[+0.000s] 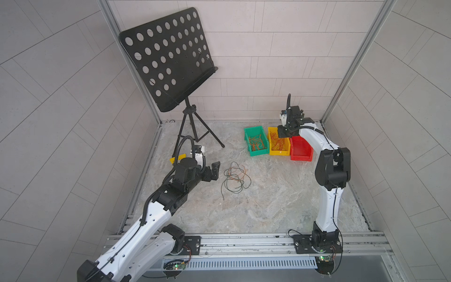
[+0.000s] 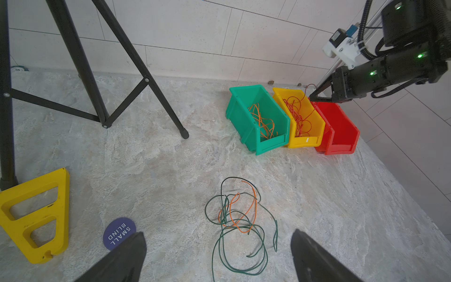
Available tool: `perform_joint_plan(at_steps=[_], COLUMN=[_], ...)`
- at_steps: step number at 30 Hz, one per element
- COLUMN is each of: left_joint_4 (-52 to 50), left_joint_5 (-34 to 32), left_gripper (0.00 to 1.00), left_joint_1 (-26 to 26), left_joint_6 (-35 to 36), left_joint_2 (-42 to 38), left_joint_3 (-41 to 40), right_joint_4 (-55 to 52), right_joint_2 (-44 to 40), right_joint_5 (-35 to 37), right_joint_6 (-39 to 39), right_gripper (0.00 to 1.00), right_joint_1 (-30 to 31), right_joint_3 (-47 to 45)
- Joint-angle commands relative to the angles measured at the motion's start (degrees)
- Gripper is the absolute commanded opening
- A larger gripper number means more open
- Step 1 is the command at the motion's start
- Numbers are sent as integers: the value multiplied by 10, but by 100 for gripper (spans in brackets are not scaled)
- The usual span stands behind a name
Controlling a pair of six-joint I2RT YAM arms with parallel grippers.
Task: Untangle and sort cables by color
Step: Place the cable in the bin.
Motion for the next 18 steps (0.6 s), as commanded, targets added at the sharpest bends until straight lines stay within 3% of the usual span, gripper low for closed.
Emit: perform_joint_plan(at_steps=[1,12,18], left_joint_4=[3,1,3], left_joint_5=[-6,12,17], left_gripper=[100,100,100], left_joint_1=[5,7,7], left_joint_6=[10,16,14], left_joint_2=[-7,6,11], left_joint_3=[-5,-2,-5], right_joint_4=[-31,-70,-83], right_joint_2=[31,73,-4], right_joint_5=[26,-1,5], right_joint_6=[-11,6,5], right_gripper=[0,5,28], right_joint_1=[3,6,8], right_joint_3=[19,35,36])
